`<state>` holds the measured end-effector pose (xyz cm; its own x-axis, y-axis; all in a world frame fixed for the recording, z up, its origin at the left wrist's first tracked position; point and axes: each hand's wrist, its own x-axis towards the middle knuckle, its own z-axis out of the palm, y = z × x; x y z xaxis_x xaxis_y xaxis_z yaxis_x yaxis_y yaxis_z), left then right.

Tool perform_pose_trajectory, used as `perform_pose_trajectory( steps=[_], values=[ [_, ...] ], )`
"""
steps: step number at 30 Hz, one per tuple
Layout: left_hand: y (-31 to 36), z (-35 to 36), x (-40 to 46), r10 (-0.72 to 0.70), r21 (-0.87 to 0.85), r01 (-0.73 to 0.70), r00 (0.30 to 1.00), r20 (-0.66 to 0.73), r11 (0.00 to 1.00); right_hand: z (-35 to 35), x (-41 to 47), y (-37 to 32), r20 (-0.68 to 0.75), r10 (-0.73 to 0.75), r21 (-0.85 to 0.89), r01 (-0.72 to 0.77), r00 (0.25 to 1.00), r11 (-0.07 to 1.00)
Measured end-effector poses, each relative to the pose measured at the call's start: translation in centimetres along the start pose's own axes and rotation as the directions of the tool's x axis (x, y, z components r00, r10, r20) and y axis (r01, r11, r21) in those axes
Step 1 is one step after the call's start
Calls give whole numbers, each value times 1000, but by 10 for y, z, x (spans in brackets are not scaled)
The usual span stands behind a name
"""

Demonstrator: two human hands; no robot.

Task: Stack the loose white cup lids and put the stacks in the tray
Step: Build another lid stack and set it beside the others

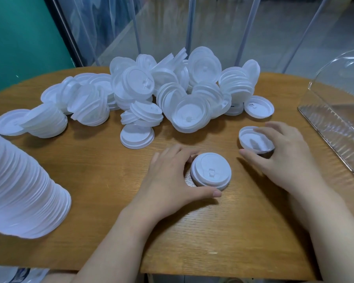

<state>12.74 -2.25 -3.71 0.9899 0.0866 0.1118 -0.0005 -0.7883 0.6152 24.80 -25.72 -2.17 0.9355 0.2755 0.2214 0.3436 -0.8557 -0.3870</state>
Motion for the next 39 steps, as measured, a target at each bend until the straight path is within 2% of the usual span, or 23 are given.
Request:
perform_pose_trajectory(
  steps=[2,8,10,13,15,17,20,22,26,30,33,36,39],
  values=[
    [0,0,0,5,6,-5,1000,5,1000,2,1,5,69,36,13,-37,997,999],
    [0,-1,0,8,28,-8,1000,14,1000,4,4,9,28,-15,88,13,999,996],
    [0,-1,0,12,28,-12,1000,8,1000,1,3,7,15,-9,175,6,1000,985],
    [0,0,0,11,38,-11,1000,9,999,-6,0,-3,-16,4,401,2,1000,916],
    [0,0,0,9,42,-9,1000,7,999,-7,-1,-4,-36,16,475,3,999,880],
    [1,0,1,7,41,-7,1000,7,999,-7,-2,-4,5,59,512,-53,998,857],
    [3,-1,1,-2,42,2,1000,12,999,-4,0,-2,51,110,497,-120,993,860],
    [3,-1,1,-2,43,1,1000,13,999,-4,0,0,50,119,412,-129,992,902],
    [4,-2,2,-10,34,10,1000,19,999,-8,-2,4,121,112,245,-139,986,959],
    [4,-2,3,-2,30,1,1000,21,1000,-13,-7,3,210,65,212,-111,976,971],
    [5,-2,4,-6,21,5,1000,23,1000,-13,-8,5,183,44,256,-91,982,962],
    [5,-3,4,-3,13,2,1000,25,1000,-12,-8,2,121,49,383,-93,991,919],
    [5,-3,3,7,3,-7,1000,18,1000,-10,-10,-9,127,-24,497,-43,992,867]
  ],
)
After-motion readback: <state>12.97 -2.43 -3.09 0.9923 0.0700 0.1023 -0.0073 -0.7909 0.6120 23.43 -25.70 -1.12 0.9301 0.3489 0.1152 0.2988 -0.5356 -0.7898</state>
